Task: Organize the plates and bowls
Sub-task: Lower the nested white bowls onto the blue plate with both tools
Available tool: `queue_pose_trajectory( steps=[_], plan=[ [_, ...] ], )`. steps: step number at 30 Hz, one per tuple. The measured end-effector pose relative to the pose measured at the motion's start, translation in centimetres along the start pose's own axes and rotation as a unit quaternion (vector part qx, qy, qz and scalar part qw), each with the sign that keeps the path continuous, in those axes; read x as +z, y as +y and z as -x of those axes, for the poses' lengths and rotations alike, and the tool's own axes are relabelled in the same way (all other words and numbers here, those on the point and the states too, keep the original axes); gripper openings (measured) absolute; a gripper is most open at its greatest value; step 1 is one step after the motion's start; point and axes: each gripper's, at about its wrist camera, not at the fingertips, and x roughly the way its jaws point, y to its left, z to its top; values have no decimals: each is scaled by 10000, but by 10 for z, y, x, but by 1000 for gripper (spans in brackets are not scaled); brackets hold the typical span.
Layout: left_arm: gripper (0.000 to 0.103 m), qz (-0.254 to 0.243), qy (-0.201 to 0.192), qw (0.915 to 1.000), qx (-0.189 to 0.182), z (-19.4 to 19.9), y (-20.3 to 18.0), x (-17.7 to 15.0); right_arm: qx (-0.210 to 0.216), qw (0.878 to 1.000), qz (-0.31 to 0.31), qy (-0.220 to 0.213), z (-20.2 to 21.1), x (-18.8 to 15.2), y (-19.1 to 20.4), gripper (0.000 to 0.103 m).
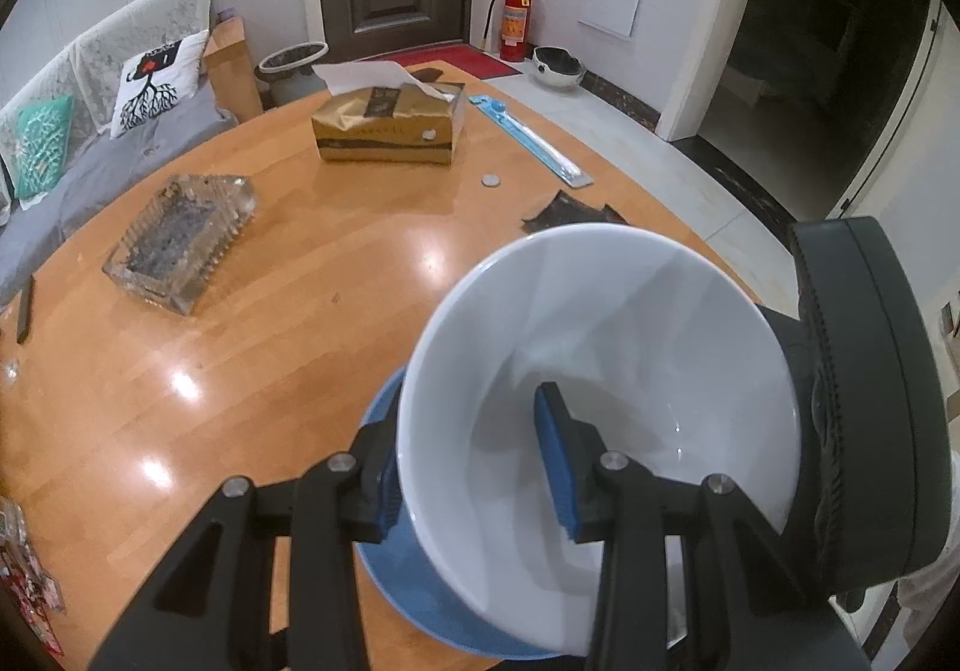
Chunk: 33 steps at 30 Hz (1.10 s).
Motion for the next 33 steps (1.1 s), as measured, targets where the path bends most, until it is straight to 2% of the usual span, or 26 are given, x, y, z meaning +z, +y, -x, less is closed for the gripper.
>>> queue_pose_trajectory(
  steps=[12, 33],
  plan=[
    [35, 70, 56, 9999, -137, -11, -1, -17, 6, 9998, -60, 167, -8, -11, 1, 101],
    [35, 260, 218, 9992, -234, -33, 8, -23, 134, 9990, -114, 409, -27, -14, -3, 101]
  ],
)
